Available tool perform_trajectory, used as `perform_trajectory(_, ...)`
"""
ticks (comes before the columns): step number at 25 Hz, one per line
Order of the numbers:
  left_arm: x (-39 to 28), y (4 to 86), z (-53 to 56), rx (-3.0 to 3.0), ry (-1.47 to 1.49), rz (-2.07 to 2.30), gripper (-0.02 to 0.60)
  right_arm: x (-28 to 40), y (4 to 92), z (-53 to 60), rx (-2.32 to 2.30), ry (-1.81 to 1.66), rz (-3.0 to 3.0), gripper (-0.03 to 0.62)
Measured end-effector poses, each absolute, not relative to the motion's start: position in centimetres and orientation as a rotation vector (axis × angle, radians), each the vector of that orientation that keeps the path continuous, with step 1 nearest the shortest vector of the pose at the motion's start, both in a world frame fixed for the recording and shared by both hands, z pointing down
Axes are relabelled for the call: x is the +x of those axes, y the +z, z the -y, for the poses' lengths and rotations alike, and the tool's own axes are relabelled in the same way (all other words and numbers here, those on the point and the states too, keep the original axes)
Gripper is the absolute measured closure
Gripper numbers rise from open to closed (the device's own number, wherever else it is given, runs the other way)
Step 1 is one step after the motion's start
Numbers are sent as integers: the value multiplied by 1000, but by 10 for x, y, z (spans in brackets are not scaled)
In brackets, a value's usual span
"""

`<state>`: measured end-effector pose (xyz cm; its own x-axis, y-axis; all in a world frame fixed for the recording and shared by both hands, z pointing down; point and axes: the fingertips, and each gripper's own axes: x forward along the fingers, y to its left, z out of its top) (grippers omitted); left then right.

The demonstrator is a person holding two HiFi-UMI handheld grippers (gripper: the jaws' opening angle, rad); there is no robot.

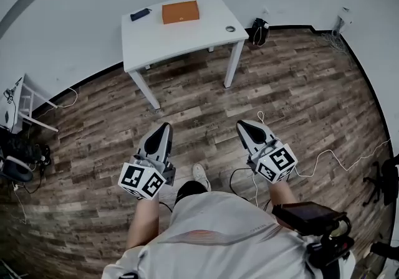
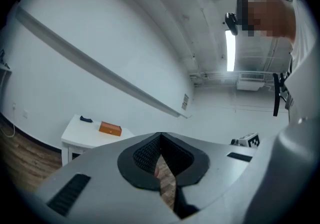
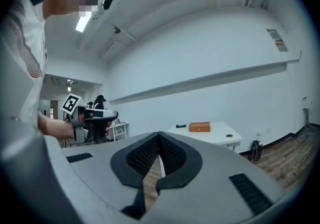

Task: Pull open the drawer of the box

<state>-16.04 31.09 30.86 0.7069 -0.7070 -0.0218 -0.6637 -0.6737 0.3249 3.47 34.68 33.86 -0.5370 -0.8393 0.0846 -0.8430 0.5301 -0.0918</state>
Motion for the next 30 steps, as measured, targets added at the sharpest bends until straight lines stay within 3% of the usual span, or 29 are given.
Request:
perform_trajectory(6,-161,303,-239,2753,-77,1126,572,17,319,-277,1504,124,2738,600)
perform_trajectory(18,-176,325,-167,2635,-102,1154,572,14,344,-202,1464,208,2734,600)
perform_trajectory(30,-126,334,-56,2638,-94,1157,572,59,350,-79,1436,224,2767,600)
